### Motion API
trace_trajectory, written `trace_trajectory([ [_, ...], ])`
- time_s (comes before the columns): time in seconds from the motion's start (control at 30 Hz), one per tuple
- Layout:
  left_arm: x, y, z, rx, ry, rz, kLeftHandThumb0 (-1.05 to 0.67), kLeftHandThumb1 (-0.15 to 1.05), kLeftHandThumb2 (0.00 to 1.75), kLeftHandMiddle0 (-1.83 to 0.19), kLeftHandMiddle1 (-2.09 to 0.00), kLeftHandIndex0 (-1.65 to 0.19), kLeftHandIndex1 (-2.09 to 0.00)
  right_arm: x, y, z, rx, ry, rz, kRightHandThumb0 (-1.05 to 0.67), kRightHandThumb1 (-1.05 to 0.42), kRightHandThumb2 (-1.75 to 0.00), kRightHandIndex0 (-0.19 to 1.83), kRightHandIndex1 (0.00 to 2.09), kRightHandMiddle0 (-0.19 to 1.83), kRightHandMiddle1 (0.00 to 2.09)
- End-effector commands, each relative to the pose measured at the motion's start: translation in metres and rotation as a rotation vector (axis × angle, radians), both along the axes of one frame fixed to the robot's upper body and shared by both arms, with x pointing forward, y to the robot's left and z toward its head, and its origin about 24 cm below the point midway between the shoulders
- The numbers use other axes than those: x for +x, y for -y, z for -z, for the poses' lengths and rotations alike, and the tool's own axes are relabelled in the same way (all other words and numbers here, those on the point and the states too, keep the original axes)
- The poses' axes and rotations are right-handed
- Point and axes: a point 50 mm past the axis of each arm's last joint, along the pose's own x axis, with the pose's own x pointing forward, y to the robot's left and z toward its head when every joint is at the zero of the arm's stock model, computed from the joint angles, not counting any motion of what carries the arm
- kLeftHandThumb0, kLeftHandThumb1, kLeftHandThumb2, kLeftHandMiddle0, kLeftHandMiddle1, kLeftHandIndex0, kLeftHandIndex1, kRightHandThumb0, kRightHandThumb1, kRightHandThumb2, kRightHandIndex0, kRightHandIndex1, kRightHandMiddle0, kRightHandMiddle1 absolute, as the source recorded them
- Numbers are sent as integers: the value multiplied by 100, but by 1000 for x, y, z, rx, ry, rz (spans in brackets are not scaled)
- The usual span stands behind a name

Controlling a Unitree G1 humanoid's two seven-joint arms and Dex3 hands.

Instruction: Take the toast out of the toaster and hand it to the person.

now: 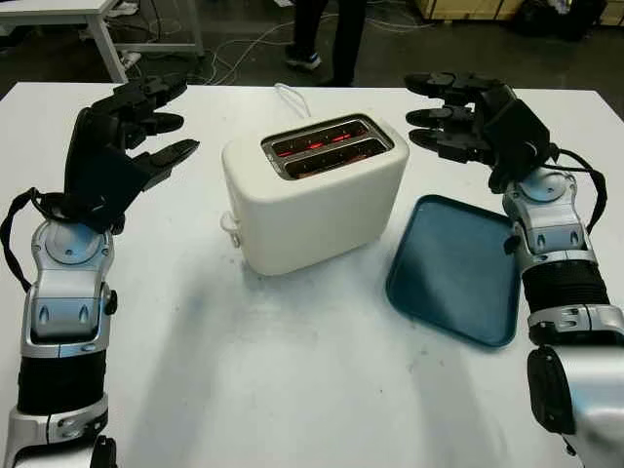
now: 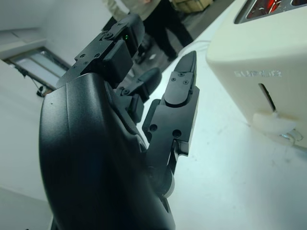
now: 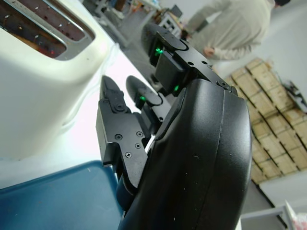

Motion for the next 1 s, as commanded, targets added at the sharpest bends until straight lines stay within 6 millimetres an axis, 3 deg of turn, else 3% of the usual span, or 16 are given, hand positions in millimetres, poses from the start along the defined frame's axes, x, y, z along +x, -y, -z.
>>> trace_trajectory([
  [0.0,0,0,1,-6,5,0,-18,90,6,-49,-71,-67,-7,1,1,-8,-10,37,-7,-13,-89,-1,87,29,82,4],
  [0.17,0,1,1,-2,7,4,-20,92,5,-50,-71,-68,-7,1,0,-8,-7,47,-3,-9,-92,-2,89,31,84,5],
  [0.47,0,1,1,-9,4,-4,-29,92,7,-51,-70,-69,-7,2,1,-8,-25,50,-6,-24,-92,-8,94,35,89,6],
  [0.97,0,-2,2,-16,-5,-11,-31,92,12,-53,-68,-70,-7,1,1,-7,-21,59,-18,-25,-92,-14,97,44,95,7],
])
